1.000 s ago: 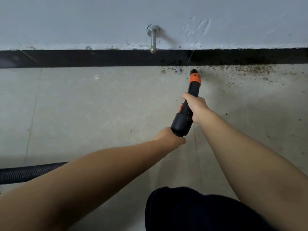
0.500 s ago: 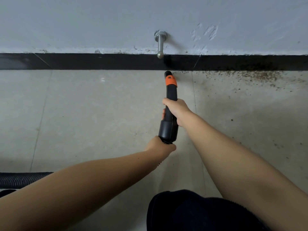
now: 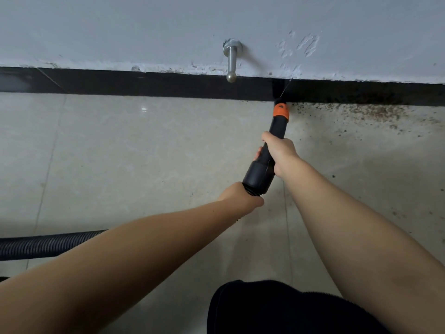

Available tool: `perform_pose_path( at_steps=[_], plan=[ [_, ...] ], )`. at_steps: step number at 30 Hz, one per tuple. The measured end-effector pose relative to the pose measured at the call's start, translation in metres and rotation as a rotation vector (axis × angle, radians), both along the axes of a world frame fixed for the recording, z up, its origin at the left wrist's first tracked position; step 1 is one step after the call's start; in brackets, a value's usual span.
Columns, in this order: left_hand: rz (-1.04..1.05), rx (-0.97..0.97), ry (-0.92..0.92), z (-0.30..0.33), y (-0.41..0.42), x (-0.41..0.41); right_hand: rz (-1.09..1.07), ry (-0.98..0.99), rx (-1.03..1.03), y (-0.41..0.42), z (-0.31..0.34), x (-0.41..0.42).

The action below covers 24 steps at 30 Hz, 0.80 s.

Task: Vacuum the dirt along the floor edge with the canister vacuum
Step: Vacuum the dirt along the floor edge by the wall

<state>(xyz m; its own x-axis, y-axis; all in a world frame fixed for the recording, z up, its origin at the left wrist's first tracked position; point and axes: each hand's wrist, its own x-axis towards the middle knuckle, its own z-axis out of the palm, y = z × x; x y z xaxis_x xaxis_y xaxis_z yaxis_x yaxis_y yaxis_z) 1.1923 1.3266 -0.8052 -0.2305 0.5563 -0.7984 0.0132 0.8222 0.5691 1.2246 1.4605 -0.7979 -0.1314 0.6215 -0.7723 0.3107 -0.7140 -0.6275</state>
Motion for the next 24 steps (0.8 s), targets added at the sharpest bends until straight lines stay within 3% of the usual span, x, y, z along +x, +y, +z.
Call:
perform_pose_path(
  at_steps=[16, 24],
  plan=[
    [0.191, -0.055, 0.057, -0.01, -0.06, -0.03, 0.271, 0.051, 0.016, -0.06, -0.006, -0.064],
    [-0.109, -0.066, 0.058, -0.003, -0.064, -0.021, 0.016, 0.004, -0.001, -0.068, -0.006, -0.012]
  ],
)
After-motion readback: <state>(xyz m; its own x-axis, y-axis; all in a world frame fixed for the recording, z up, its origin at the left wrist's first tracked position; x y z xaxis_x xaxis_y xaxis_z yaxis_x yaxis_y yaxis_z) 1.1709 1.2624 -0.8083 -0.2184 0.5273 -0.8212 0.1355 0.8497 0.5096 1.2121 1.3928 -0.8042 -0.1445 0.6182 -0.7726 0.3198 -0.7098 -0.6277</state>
